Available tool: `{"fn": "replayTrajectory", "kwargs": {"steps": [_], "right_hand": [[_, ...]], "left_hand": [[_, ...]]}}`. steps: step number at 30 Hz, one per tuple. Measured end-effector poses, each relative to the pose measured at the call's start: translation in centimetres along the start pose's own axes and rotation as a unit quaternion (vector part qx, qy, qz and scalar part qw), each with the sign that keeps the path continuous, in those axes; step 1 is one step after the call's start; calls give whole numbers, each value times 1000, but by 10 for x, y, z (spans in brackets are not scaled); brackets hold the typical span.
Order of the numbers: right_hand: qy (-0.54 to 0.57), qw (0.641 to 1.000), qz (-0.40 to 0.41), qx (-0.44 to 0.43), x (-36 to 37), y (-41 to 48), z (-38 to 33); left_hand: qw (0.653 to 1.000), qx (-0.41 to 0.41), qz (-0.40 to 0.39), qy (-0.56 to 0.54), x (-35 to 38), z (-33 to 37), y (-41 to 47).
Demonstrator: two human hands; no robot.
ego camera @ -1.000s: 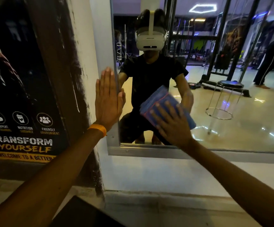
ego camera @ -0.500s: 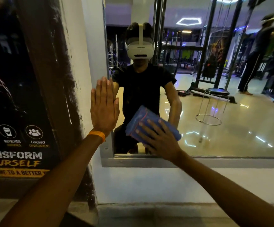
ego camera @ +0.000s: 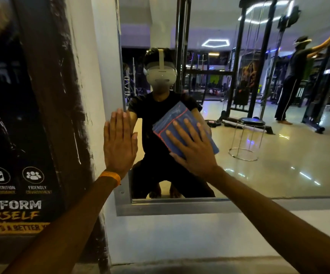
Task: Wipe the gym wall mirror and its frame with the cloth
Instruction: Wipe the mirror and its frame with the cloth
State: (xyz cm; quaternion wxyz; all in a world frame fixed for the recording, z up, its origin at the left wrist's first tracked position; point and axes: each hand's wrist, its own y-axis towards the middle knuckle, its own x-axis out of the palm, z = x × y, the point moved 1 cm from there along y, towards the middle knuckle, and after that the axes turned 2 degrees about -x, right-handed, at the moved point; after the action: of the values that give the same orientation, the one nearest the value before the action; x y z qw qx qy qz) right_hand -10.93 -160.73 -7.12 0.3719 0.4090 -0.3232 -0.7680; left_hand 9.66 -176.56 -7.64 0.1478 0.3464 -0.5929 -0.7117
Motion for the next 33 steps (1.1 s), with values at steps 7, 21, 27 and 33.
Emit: {"fn": "replayTrajectory", "kwargs": {"steps": [7, 21, 27, 33], "right_hand": [[-10, 992, 54, 117, -47, 65, 95], [-25, 994, 65, 85, -60, 119, 114], [6, 998, 62, 28, -10, 74, 24], [-67, 973, -10, -220, 4, 45, 14]], "left_hand": [[990, 14, -9, -138, -37, 3, 30], [989, 67, 7, -128, -65, 9, 155], [992, 67, 38, -103, -60, 2, 161], [992, 78, 74, -68, -50, 0, 156]]}}
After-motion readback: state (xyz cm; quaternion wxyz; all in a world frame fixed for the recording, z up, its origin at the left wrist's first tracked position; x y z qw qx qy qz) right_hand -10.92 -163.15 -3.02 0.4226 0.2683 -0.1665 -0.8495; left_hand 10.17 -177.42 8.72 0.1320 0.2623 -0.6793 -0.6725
